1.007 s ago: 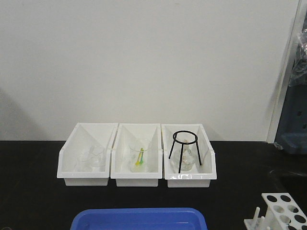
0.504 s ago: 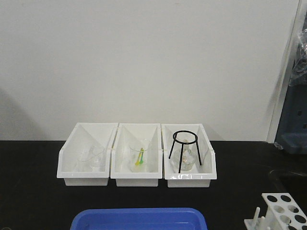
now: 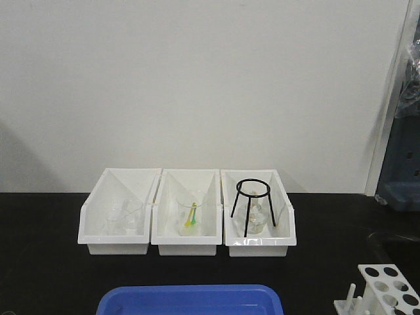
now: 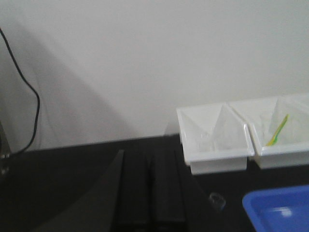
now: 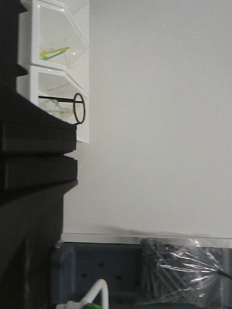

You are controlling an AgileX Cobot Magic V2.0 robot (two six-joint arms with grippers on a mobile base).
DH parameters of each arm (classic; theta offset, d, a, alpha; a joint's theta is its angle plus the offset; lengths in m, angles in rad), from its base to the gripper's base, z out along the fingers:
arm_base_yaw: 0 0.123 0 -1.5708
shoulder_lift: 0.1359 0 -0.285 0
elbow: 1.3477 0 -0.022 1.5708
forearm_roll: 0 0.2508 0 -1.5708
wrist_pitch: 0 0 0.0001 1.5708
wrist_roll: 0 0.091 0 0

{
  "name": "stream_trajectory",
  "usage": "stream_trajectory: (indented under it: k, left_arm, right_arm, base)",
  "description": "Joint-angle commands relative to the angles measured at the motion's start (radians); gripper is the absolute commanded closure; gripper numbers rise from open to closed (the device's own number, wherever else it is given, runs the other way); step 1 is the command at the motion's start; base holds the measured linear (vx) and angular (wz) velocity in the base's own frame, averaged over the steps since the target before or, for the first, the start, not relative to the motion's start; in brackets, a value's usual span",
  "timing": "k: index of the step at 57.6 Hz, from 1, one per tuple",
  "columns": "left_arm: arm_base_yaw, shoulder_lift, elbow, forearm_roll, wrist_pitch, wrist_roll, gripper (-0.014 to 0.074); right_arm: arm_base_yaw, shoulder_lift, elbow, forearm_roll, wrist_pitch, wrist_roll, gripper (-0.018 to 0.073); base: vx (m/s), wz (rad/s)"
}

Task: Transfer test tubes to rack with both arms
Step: 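Reach the left gripper down to the test tube in the glass beaker, then close the left gripper on the glass test tube and lift it out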

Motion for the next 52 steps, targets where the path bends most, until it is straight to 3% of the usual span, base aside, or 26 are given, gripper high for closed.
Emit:
stream_trajectory:
  k: [1, 18, 25, 30, 36, 44, 52]
  left_arm:
    - [0.002, 0.055, -0.031, 0.003, -0.023, -0.001, 0.051]
    - [0.002, 0.134, -0.031, 0.001, -0.033, -0.005, 0.0139]
    - [0.002, 0.151, -0.031, 0.0, -0.023, -0.005, 0.0042]
    - [0.002, 0.182, -0.028, 0.0, 0.016, 0.0, 0.0023]
    - [-0.008, 0.244, -0.002, -0.027, 0.013, 0.068, 0.0027]
    - [-0.062, 0.353, 0.035, -0.141, -0.097, 0.2, 0.0035]
    - [-0.102, 0.476, 0.035, -0.149, -0.212, 0.283, 0.0035]
  right_arm:
    - [0.002, 0.055, -0.035, -0.008, -0.074, -0.004, 0.0475]
    - [0.002, 0.153, -0.035, -0.008, -0.067, -0.004, 0.0237]
    - [0.002, 0.18, -0.035, -0.008, -0.069, -0.004, 0.0125]
    - [0.002, 0.188, -0.035, -0.008, -0.069, -0.004, 0.0077]
    - [0.002, 0.189, -0.035, -0.008, -0.069, -0.004, 0.006]
    - [0.002, 0.189, -0.035, -0.008, -0.067, -0.004, 0.006]
    - [0.002, 0.189, -0.035, -0.008, -0.067, -0.004, 0.006]
  base:
    - [0.0, 0.0]
    - [0.0, 0.0]
    - [0.0, 0.0]
    - [0.0, 0.0]
    - [0.0, 0.0]
    - [0.0, 0.0]
    - [0.0, 0.0]
